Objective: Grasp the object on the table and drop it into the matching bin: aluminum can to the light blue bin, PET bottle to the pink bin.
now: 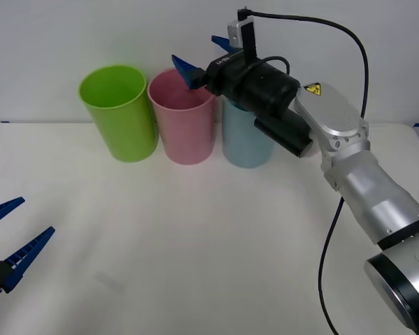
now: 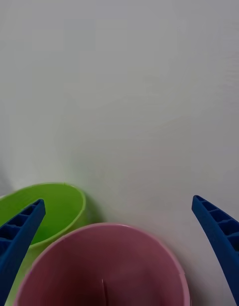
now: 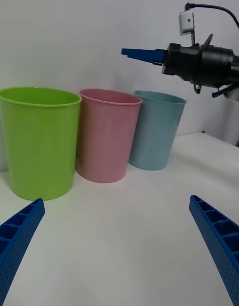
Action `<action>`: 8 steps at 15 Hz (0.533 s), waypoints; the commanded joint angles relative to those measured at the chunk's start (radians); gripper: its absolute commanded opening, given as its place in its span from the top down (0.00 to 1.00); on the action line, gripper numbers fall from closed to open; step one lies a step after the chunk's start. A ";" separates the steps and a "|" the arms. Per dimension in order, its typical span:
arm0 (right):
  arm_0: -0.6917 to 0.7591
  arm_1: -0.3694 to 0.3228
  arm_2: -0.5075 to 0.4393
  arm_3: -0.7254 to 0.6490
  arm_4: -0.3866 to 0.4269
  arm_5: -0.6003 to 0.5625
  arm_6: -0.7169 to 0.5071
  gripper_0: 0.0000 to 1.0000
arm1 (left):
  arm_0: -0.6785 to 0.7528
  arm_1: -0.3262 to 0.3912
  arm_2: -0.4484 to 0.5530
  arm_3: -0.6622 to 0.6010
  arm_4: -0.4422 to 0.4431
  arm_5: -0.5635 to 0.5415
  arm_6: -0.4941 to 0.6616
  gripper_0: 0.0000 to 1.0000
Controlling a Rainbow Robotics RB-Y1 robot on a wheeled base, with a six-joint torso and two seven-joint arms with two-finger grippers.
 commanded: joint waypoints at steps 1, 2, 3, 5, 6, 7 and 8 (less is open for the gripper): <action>0.108 -0.064 0.012 -0.148 -0.003 -0.007 -0.008 0.00 | 0.000 0.000 0.000 0.000 0.000 0.000 0.000 0.00; 0.158 -0.095 0.015 -0.214 -0.007 -0.013 -0.011 0.00 | 0.000 0.000 0.000 0.000 0.000 0.000 0.000 0.00; 0.197 -0.118 0.015 -0.260 -0.019 -0.021 -0.011 0.00 | 0.000 0.000 0.000 0.000 0.000 0.000 0.000 0.00; 0.292 -0.178 0.015 -0.364 -0.043 -0.037 -0.009 0.00 | 0.000 0.000 0.000 0.000 0.000 0.000 0.000 0.00; 0.339 -0.204 0.017 -0.415 -0.053 -0.039 -0.008 0.00 | 0.000 0.000 0.000 0.000 0.000 0.000 0.000 0.00; 0.385 -0.230 0.015 -0.461 -0.066 -0.039 -0.005 0.00 | 0.000 0.000 0.000 0.000 0.000 0.000 0.000 0.00; 0.451 -0.262 0.014 -0.527 -0.079 -0.039 0.000 0.00 | 0.000 0.000 0.000 0.000 0.000 0.000 0.000 0.00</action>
